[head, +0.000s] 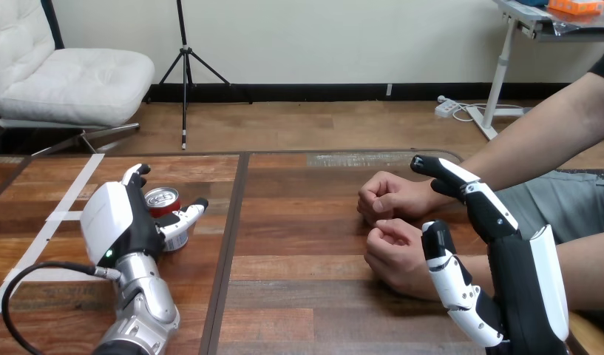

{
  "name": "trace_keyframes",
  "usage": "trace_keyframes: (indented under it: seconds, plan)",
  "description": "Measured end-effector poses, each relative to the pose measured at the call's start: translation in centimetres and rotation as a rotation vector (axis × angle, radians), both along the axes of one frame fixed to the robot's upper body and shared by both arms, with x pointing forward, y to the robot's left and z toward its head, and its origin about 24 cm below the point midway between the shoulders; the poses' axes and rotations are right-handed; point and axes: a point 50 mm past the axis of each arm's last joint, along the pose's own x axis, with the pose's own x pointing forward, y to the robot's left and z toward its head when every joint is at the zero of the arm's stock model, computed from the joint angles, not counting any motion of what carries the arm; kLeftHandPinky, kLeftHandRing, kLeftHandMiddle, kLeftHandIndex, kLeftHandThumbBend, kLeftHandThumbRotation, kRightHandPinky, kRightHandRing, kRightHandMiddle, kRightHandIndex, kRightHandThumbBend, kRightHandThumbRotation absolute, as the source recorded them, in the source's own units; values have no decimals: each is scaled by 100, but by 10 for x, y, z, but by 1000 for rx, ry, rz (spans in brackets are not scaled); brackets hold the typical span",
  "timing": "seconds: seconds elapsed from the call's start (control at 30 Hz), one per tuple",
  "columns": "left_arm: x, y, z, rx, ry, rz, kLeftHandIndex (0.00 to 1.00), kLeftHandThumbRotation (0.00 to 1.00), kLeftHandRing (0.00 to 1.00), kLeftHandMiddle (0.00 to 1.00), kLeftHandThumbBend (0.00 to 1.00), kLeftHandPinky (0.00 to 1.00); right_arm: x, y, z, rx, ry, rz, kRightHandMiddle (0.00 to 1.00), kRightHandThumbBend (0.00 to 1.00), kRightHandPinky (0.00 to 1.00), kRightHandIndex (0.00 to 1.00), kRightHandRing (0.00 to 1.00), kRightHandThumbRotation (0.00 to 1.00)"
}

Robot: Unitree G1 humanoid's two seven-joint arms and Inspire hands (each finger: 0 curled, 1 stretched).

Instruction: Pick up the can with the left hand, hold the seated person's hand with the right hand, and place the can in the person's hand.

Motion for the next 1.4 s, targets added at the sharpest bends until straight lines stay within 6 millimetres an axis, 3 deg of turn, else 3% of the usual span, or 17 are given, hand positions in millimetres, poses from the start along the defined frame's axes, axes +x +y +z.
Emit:
trace_keyframes:
  seconds: [0.87,1.4]
  plan:
    - [2,-2,3,-3,-12,-15,78,19,73,78,74,63,0,1,-1,-13,3,1,80,30,80,78,84,70]
    - [2,-3,-1,11,14,-31,78,20,73,78,73,63,-1,1,-1,-11,2,-3,80,29,78,78,83,69]
